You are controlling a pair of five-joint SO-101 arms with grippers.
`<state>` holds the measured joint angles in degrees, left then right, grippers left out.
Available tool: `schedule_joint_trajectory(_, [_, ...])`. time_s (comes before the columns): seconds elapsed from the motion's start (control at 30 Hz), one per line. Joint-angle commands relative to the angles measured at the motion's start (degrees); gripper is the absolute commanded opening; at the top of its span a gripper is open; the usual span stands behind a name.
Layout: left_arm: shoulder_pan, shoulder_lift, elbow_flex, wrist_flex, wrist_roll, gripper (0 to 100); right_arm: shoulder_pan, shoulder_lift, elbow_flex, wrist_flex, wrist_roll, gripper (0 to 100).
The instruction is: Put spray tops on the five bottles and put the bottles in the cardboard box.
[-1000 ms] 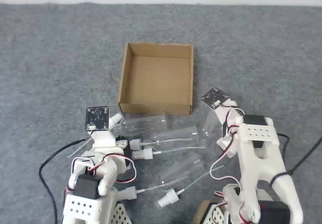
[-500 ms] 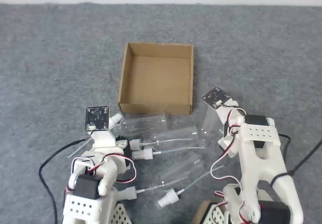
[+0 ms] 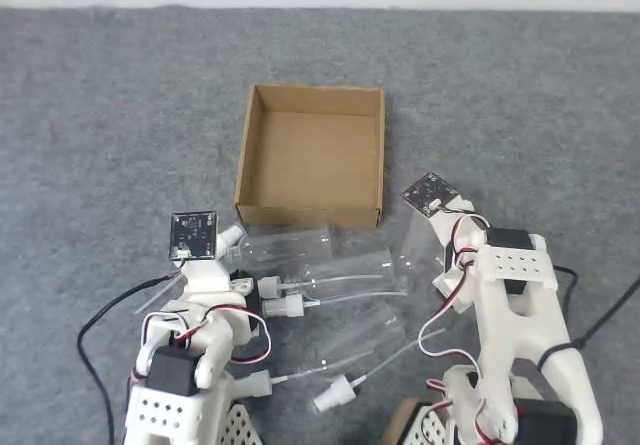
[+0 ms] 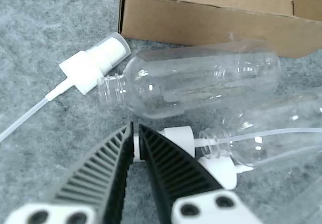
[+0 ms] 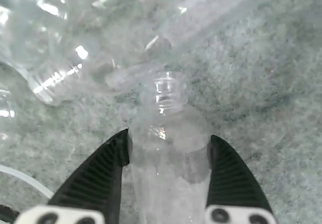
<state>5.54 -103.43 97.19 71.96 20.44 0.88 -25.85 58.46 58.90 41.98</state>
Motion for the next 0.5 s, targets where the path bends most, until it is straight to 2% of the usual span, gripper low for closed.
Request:
schedule_joint_trajectory(0.0, [-0.18, -0.88, -0.66, -0.35, -0.44, 1, 1.45, -2.59, 0.18, 0.75, 0.18, 10.5])
schedule_joint_trajectory(0.17, [-0.18, -0.88, -0.66, -0.35, -0.44, 1, 4.09, -3.03, 0.09, 2.95, 0.26, 10.5])
schedule_joint_trajectory(0.47, [-0.18, -0.88, -0.66, -0.35, -0.44, 1, 4.44, -5.32, -0.88, 8.66, 0.09, 10.5])
